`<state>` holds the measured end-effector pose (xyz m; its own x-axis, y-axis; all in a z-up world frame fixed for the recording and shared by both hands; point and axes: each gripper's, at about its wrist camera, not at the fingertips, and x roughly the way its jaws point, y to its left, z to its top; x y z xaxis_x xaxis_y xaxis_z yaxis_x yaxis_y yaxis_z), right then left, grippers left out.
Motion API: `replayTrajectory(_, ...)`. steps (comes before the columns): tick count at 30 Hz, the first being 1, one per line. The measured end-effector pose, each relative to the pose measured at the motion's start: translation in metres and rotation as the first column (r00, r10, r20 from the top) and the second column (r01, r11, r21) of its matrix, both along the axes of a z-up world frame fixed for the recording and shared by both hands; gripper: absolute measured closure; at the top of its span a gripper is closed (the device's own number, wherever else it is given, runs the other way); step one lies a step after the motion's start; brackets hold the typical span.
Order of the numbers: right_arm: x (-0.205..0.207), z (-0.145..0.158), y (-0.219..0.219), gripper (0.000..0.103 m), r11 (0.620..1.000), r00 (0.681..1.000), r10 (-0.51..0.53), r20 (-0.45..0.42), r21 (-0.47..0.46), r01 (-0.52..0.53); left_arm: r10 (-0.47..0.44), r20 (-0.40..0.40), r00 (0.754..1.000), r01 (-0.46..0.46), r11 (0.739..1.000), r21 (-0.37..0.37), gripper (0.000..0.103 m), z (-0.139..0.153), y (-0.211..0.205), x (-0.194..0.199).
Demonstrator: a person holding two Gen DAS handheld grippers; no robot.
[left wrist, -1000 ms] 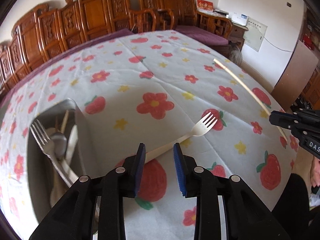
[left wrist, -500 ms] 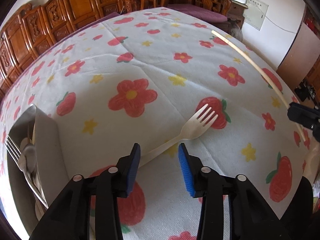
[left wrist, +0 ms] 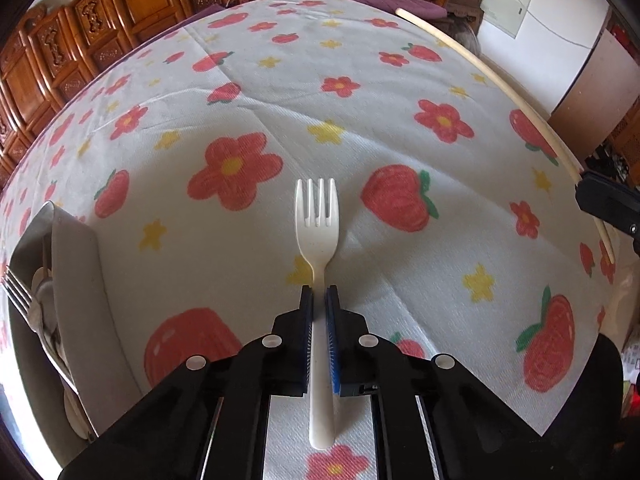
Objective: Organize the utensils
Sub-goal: 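Grasp the white plastic fork with the left gripper while the right gripper holds the chopstick, then lower the plastic fork into the grey tray and open the left gripper while the right gripper carries the chopstick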
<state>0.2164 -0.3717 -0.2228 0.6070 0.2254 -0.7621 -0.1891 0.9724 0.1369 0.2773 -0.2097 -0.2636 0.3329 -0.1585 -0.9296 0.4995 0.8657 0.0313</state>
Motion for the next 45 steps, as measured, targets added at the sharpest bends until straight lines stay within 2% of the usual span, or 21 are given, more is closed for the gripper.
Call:
replayTrajectory(8, -0.003, 0.0, 0.015, 0.097, 0.999, 0.999, 0.045, 0.004, -0.029, -0.045, 0.029, 0.012, 1.0, -0.028, 0.999, -0.024, 0.097, 0.01, 0.008, -0.018)
replayTrajectory(21, -0.012, 0.005, 0.038, 0.097, 0.994, 0.995, 0.1, 0.016, -0.052, -0.099, 0.071, 0.121, 0.99, -0.062, 0.995, -0.078, 0.097, 0.071, 0.04, -0.046)
replayTrajectory(30, -0.023, 0.022, 0.051, 0.097, 0.99, 0.989, 0.138, 0.05, -0.038, -0.136, 0.126, 0.176, 0.976, -0.109, 0.988, -0.105, 0.097, 0.098, 0.065, -0.049)
replayTrajectory(38, -0.03, 0.03, 0.064, 0.097, 0.985, 0.983, 0.171, 0.066, -0.037, -0.169, 0.176, 0.209, 0.962, -0.153, 0.981, -0.12, 0.097, 0.11, 0.093, -0.049)
replayTrajectory(45, -0.033, 0.024, 0.079, 0.097, 0.978, 0.978, 0.203, 0.051, -0.049, -0.201, 0.225, 0.208, 0.952, -0.2, 0.971, -0.135, 0.097, 0.106, 0.123, -0.04)
